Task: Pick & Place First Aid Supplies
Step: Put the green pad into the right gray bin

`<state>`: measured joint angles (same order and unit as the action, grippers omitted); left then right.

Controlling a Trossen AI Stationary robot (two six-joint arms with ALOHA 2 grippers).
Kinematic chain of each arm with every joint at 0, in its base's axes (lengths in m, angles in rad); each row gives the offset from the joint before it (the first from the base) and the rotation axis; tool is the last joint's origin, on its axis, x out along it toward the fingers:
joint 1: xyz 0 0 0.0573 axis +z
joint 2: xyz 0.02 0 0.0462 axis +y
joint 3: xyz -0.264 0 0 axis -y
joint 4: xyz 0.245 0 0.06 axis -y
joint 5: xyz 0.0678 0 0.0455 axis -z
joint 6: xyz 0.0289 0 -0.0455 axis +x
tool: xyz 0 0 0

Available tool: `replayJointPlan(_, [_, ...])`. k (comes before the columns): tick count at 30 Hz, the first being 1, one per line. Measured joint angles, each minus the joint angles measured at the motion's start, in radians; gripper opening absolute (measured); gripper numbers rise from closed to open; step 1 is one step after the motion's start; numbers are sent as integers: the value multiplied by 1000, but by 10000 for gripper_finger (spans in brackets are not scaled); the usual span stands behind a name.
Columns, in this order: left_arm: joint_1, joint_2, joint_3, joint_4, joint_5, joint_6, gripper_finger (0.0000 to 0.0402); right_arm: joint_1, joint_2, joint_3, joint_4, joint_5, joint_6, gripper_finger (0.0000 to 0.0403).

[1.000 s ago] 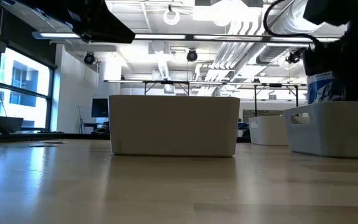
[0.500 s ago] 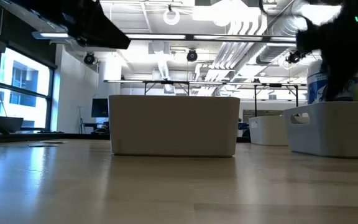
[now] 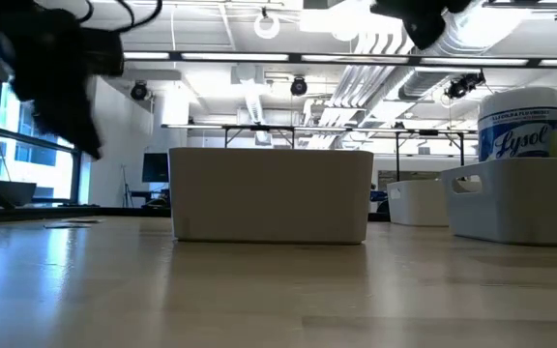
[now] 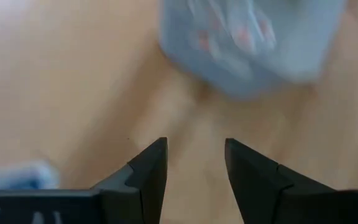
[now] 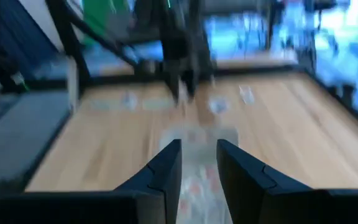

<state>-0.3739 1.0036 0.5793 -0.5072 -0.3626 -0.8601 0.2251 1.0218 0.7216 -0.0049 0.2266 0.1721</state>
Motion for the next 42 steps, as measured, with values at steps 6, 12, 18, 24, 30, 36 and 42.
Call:
replayJointPlan(6, [-92,70,0,-44,313,-204,158,-23,0,-52,196,-6,-124,94])
replayJointPlan(12, [-204,116,0,-216,299,-361,158,-57,0,-51,197,48,-131,94])
replayJointPlan(18, [-136,125,0,-305,384,-212,158,-75,0,-52,197,49,-126,94])
replayJointPlan(24, [-9,136,0,-370,457,12,158,-75,0,-51,197,48,-81,94])
replayJointPlan(30, [41,214,0,-343,479,169,158,-74,0,-51,195,47,-31,94])
replayJointPlan(36, [40,326,2,-340,484,243,158,-74,0,-51,182,35,-17,94])
replayJointPlan(42, [40,394,5,-334,458,285,143,-74,0,-51,182,36,-22,94])
